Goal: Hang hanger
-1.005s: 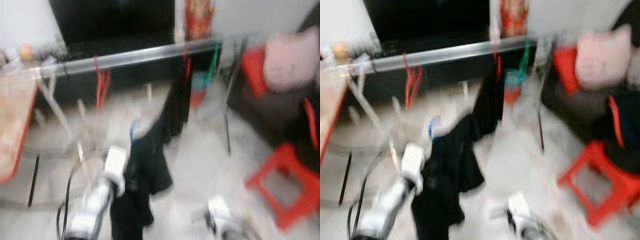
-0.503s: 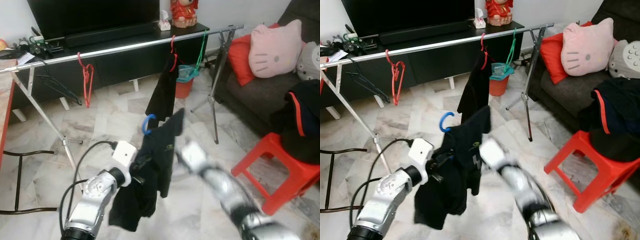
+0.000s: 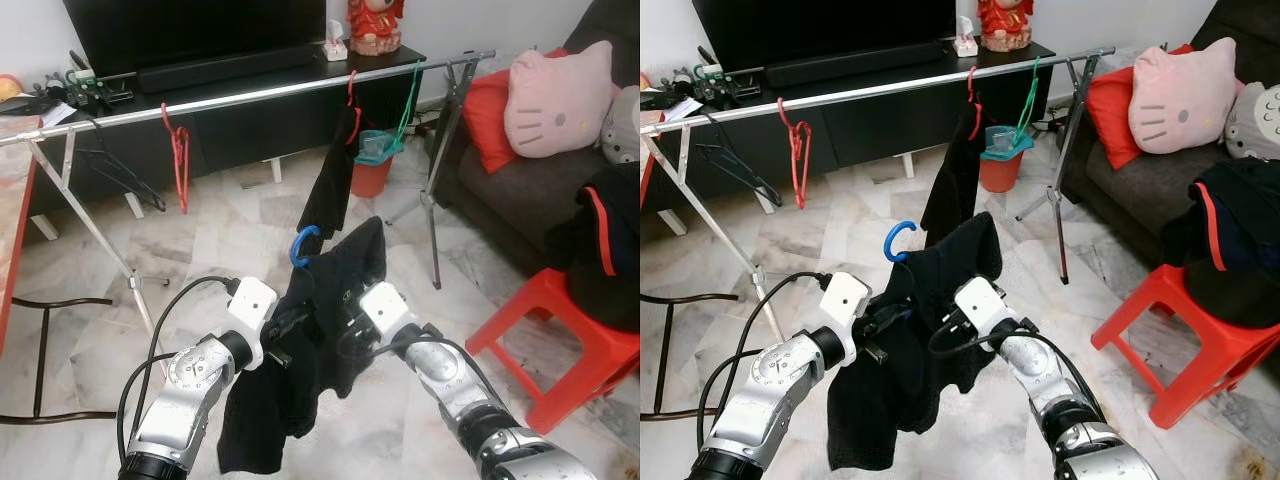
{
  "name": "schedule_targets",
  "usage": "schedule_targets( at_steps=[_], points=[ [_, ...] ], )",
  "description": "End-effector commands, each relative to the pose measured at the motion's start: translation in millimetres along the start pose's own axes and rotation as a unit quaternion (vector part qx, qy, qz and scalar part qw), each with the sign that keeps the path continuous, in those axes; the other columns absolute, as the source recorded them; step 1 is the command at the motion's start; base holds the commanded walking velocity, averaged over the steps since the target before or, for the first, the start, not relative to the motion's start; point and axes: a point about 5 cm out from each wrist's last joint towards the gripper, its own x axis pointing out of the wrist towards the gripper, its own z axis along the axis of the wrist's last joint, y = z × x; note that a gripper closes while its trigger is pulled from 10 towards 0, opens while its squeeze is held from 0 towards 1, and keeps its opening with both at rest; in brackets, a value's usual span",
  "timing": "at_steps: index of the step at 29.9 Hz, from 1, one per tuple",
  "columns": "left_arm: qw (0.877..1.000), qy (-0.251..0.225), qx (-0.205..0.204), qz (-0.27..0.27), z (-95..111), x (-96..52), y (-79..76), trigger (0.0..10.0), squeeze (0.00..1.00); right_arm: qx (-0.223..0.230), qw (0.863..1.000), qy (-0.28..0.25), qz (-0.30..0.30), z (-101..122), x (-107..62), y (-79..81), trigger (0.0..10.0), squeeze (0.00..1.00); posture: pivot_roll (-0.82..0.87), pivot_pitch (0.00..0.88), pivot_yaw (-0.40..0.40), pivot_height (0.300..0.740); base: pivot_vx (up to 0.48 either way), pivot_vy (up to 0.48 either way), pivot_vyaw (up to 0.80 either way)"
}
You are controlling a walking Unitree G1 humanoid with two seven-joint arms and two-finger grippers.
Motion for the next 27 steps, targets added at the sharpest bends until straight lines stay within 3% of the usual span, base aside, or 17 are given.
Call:
schedule_targets(
  at_steps=[1, 9, 13, 27],
  points=[
    [0.999, -0.034, -0.007, -0.017, 18, 5.1, -2.1, 10.0, 0.00, 0.006, 0.999, 0.016, 0.030, -8, -3.2, 9.3, 10.0, 0.00, 0.06, 0.000, 0.021, 0.740, 0.000, 0.000, 0.00],
    [0.999, -0.038, -0.021, -0.029, 24, 6.1, -2.9, 10.0, 0.00, 0.030, 0.996, 0.022, 0.080, -10, -2.3, 22.5, 10.0, 0.00, 0.06, 0.000, 0.018, 0.740, 0.000, 0.000, 0.00],
    [0.997, -0.038, -0.040, -0.048, 27, 6.3, -7.7, 10.0, 0.00, 0.011, 0.998, 0.030, 0.045, -9, 0.6, 17.2, 10.0, 0.00, 0.07, 0.000, 0.013, 0.740, 0.000, 0.000, 0.00],
    [0.993, -0.028, -0.068, -0.094, 27, -0.9, -16.9, 10.0, 0.00, 0.007, 0.999, 0.038, -0.024, -9, 2.8, 14.1, 10.0, 0.00, 0.09, 0.000, 0.003, 0.740, 0.000, 0.000, 0.00]
  ],
)
